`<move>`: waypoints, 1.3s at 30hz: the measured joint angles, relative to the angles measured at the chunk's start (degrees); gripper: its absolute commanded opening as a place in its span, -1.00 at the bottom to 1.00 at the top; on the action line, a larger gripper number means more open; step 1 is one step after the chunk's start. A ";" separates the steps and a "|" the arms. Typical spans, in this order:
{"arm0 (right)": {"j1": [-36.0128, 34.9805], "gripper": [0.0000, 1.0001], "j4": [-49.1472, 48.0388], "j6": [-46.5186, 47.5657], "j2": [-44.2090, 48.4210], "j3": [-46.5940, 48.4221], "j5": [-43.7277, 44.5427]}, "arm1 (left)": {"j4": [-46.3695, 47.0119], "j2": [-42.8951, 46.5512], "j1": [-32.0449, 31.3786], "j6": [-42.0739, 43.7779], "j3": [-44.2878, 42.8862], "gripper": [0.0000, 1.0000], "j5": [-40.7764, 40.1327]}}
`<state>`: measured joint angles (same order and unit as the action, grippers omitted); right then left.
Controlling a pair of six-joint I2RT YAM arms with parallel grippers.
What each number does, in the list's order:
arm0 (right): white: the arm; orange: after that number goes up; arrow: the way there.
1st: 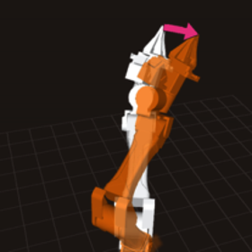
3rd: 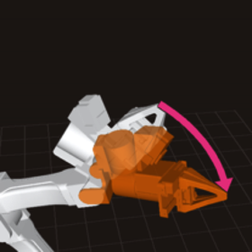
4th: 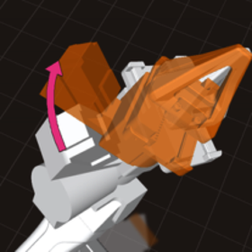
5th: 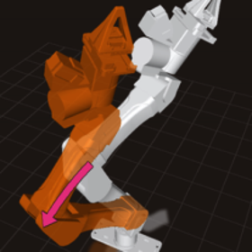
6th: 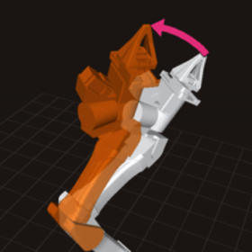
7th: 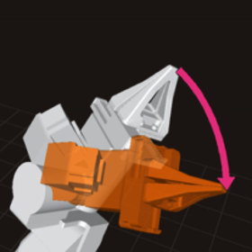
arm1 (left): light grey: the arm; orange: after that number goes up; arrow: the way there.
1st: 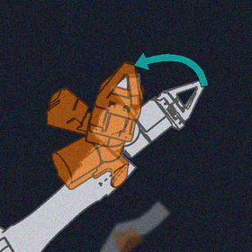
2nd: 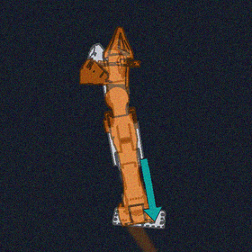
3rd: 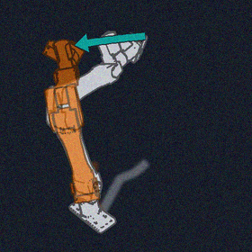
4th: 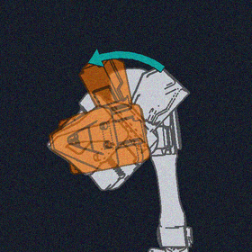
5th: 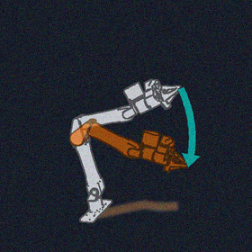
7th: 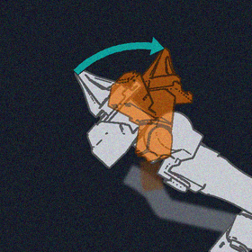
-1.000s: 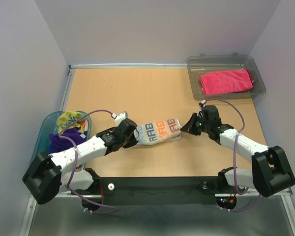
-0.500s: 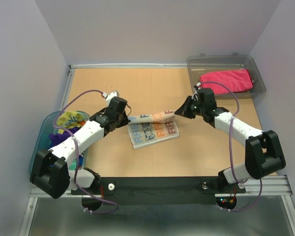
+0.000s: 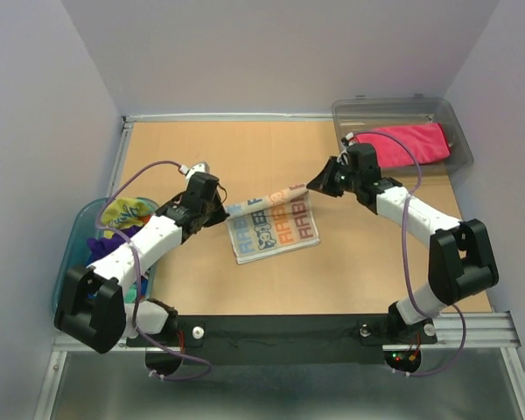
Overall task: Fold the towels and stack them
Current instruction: Fold the towel
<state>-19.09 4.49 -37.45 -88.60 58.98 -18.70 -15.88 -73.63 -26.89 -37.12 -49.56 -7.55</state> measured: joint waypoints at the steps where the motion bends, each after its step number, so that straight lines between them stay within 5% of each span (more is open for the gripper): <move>1: 0.00 -0.99 -0.22 0.09 0.31 -0.46 0.00 | 0.74 1.40 0.00 -0.46 1.64 -1.00 0.83; 16: 0.00 -0.99 -0.02 0.55 6.95 -15.74 -1.07 | 6.95 8.70 -1.44 -7.13 17.66 -1.00 11.76; 39: 0.00 -0.98 0.04 1.22 10.86 -21.44 -0.63 | 8.83 9.88 -8.37 -12.33 22.80 -1.00 9.84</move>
<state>-19.09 4.54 -36.23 -77.73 37.54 -19.33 -7.05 -63.75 -35.27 -49.45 -26.76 2.28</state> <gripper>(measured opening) 0.017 0.017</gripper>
